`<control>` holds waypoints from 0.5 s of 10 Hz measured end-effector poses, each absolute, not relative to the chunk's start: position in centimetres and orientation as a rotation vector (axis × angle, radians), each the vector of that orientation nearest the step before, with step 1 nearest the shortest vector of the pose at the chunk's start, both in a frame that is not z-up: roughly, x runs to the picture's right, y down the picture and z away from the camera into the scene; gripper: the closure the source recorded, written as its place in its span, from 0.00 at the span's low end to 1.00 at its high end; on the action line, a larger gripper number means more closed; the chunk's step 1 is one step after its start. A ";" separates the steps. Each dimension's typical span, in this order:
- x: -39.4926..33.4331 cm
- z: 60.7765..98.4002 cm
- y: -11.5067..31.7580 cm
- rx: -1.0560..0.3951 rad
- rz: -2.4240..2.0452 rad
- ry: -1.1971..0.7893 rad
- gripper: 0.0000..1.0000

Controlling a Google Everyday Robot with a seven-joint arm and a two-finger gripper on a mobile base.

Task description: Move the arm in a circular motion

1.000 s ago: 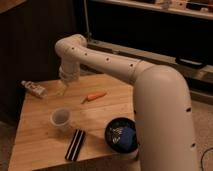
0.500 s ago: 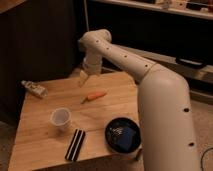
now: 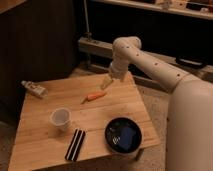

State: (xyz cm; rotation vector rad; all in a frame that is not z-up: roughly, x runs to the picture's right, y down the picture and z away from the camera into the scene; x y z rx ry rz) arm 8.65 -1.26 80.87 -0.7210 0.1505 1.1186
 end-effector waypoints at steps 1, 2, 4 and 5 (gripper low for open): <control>10.3 80.7 -0.4 -0.723 1.148 0.163 0.20; 13.4 80.2 1.4 -0.730 1.207 0.179 0.20; 16.5 79.1 3.6 -0.748 1.270 0.178 0.20; 19.1 77.2 6.0 -0.771 1.316 0.156 0.20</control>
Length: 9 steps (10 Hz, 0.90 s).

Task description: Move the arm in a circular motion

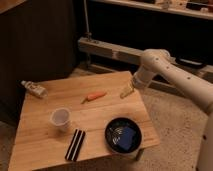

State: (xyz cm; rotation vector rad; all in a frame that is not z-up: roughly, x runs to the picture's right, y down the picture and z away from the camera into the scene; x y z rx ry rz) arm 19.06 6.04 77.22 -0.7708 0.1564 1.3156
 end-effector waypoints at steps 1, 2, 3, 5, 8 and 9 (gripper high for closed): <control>20.2 75.5 7.7 -0.782 1.324 0.138 0.20; 20.4 73.3 9.3 -0.792 1.303 0.115 0.20; 20.0 70.7 11.4 -0.812 1.247 0.090 0.20; 17.6 67.8 14.0 -0.861 1.127 0.050 0.20; 11.4 65.4 16.8 -0.935 0.938 0.003 0.20; 6.7 64.4 17.5 -0.971 0.830 -0.037 0.20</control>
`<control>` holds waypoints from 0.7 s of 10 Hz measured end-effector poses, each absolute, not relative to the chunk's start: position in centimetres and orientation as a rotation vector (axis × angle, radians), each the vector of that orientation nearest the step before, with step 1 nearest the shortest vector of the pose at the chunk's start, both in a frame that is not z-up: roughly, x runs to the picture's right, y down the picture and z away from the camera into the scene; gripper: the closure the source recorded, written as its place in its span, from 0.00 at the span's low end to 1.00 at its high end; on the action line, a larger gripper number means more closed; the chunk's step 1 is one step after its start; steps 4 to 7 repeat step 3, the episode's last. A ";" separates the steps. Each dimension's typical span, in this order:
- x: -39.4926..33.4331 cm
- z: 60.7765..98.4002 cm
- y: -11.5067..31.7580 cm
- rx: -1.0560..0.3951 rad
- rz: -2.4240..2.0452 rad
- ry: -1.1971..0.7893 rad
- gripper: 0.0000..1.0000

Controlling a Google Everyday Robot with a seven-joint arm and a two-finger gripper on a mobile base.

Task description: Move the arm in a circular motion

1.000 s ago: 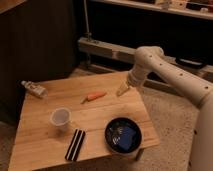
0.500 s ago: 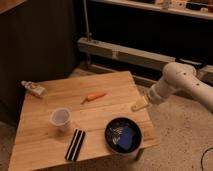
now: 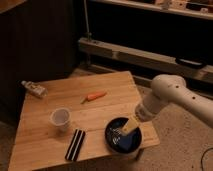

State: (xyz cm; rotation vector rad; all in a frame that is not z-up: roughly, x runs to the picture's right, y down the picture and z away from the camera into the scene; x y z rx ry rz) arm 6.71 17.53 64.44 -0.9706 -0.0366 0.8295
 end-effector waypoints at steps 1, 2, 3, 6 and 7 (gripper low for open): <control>3.6 63.8 17.9 -0.994 0.754 -0.064 0.20; 0.1 62.9 18.7 -1.022 0.668 -0.097 0.20; -4.3 61.8 19.6 -1.065 0.562 -0.147 0.20; -4.3 61.8 19.6 -1.065 0.562 -0.147 0.20; -4.3 61.8 19.6 -1.065 0.562 -0.147 0.20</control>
